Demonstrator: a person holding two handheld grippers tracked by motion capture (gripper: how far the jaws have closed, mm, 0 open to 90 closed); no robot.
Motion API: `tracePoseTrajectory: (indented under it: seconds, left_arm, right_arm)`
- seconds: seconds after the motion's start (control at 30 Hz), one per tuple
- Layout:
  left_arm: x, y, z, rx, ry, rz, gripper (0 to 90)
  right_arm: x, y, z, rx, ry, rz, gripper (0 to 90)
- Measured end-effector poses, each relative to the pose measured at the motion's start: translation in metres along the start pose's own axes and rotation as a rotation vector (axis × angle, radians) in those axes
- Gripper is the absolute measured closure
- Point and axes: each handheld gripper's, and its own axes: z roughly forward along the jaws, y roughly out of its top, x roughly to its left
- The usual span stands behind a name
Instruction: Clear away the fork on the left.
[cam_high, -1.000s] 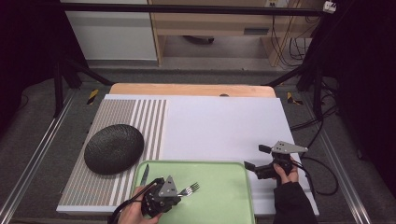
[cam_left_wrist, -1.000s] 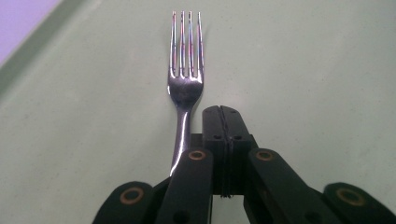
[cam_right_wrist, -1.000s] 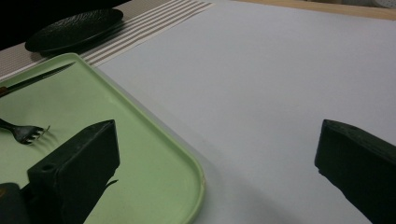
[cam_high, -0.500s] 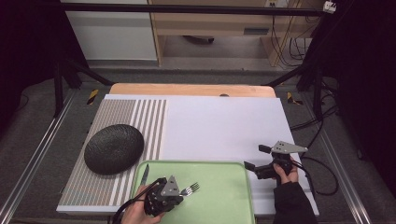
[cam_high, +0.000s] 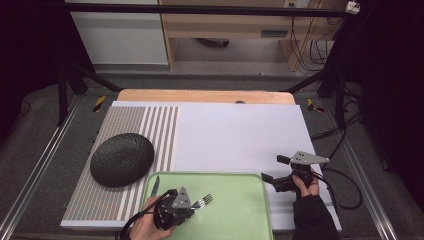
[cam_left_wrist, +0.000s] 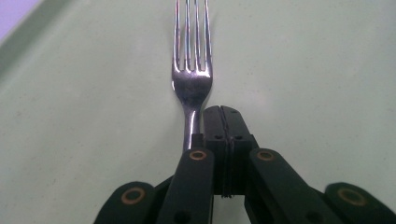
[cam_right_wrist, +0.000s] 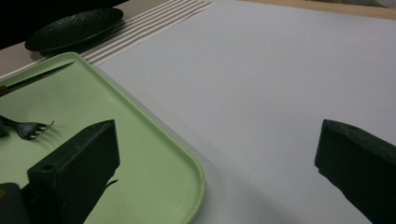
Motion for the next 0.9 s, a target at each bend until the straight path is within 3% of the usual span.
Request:
tracePoseTrajectory:
  seconds: [0.9]
  left_arm:
    - [0.023, -0.009, -0.01, -0.018, 0.079, -0.079, 89.8]
  right_arm:
    - [0.0, 0.0, 0.0, 0.0, 0.001, 0.003, 0.2]
